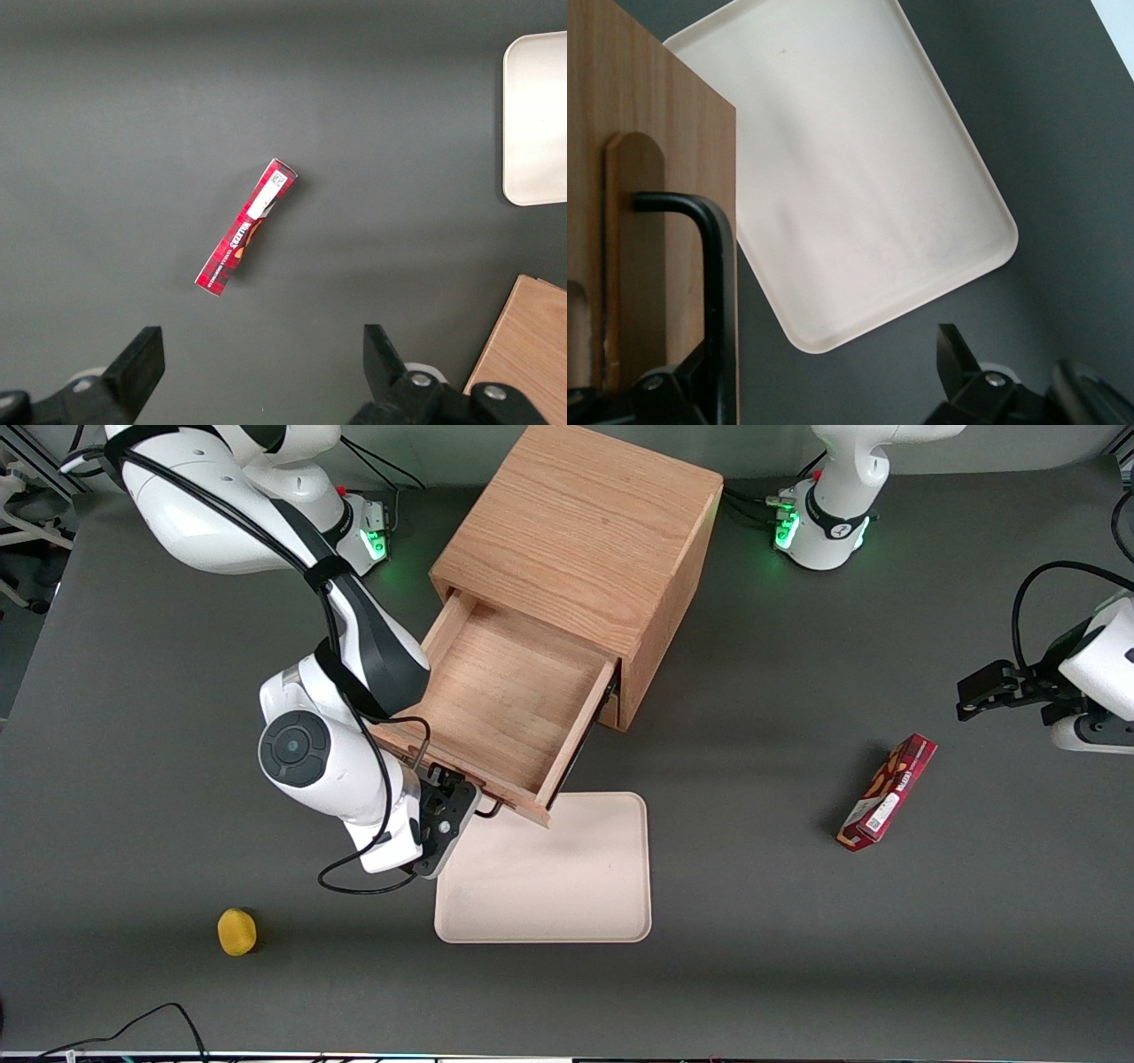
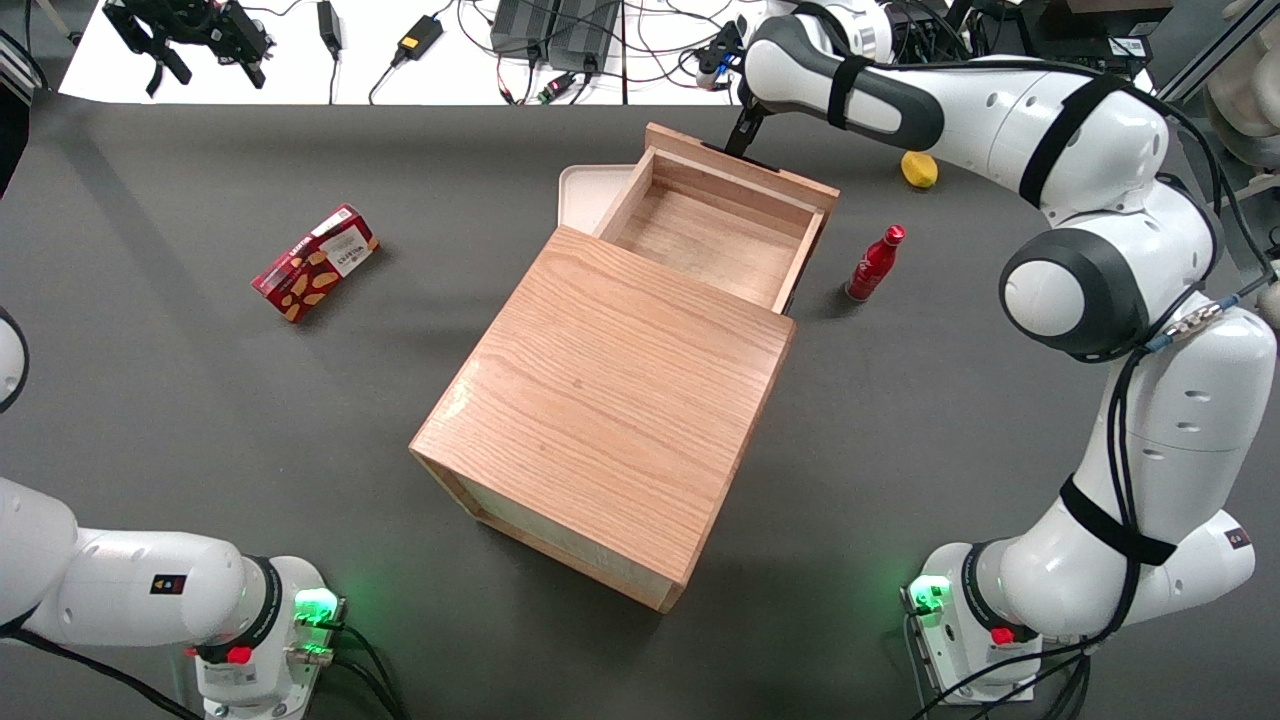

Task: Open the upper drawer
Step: 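Pull the upper drawer outward by its handle with the right gripper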

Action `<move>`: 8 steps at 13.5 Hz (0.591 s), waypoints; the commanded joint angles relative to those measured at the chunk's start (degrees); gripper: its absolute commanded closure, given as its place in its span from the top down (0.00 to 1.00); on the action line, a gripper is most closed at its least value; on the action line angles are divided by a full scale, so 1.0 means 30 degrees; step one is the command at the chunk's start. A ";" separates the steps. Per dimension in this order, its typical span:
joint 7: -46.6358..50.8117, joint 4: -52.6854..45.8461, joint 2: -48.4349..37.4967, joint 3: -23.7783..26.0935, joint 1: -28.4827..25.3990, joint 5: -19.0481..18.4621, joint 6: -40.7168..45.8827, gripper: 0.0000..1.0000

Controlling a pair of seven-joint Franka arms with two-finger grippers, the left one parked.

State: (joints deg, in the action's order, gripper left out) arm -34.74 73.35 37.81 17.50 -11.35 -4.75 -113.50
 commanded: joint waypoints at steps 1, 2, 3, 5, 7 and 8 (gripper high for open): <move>-0.0169 -0.1361 0.0608 -0.0151 -0.0378 -0.0410 0.1032 1.00; -0.0169 -0.1479 0.0608 -0.0151 -0.0494 -0.0381 0.1325 1.00; -0.0169 -0.1712 0.0579 -0.0151 -0.0495 -0.0380 0.1734 1.00; -0.0198 -0.2123 0.0608 -0.0122 -0.0495 -0.0322 0.2410 1.00; -0.0198 -0.2387 0.0608 -0.0092 -0.0495 -0.0293 0.2995 1.00; -0.0198 -0.2679 0.0579 -0.0063 -0.0495 -0.0293 0.3433 1.00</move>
State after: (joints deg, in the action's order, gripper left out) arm -34.74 69.22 38.04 17.51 -11.98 -4.78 -106.19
